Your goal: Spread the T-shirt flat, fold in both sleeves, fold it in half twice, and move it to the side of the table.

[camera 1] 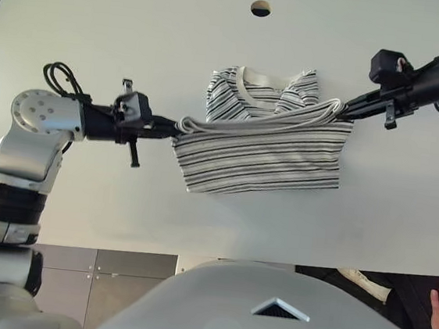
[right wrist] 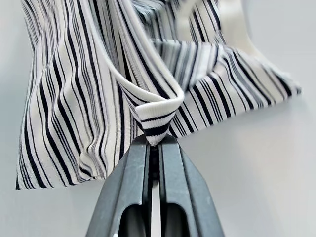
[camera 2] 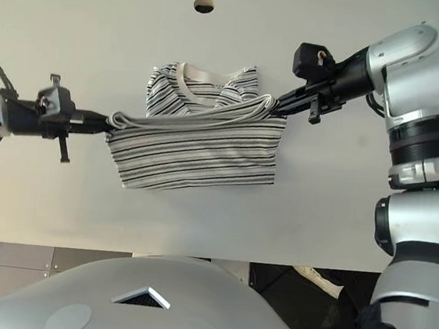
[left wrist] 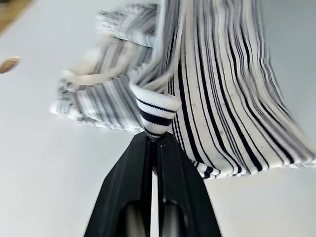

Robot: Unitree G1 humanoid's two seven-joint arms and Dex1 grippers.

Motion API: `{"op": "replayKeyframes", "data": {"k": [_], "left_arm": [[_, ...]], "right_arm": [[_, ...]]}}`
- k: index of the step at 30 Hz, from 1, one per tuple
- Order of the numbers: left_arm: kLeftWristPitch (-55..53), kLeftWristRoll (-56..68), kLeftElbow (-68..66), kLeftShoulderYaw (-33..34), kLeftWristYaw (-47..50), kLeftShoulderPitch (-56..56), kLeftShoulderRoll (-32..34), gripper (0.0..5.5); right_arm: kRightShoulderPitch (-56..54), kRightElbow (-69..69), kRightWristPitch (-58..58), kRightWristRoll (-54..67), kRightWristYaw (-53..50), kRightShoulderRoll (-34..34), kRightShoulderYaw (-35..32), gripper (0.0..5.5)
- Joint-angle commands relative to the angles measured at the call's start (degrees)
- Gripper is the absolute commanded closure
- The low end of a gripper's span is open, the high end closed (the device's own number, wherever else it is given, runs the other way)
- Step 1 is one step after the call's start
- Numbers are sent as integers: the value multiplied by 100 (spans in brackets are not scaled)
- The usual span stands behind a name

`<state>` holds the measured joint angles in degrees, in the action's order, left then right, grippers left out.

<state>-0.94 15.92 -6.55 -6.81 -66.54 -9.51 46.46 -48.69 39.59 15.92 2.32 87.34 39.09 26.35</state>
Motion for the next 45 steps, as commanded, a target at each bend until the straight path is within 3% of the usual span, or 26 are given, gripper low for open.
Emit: {"op": "replayKeyframes", "data": {"k": [1, 13, 26, 35, 45], "left_arm": [[338, -135, -647, 84, 228, -605, -462, 540], [906, -586, -2324, 25, 575, -1673, -1321, 540], [1657, -1395, -4337, -35, 1110, -2292, -1821, 540], [1849, -1510, -4887, 58, 1397, -2440, -2039, 540], [1596, -1226, -5218, 574, 1684, -2651, -2140, 417]], "right_arm": [[-446, 969, -264, -238, -263, -255, -196, 536], [-881, 2744, -801, -771, -923, -792, -604, 536], [-1013, 3311, -780, -807, -2418, -1301, -1386, 536], [-899, 3479, -801, -964, -2908, -1468, -1522, 536], [-997, 3564, -772, -896, -3376, -1612, -1839, 381]]}}
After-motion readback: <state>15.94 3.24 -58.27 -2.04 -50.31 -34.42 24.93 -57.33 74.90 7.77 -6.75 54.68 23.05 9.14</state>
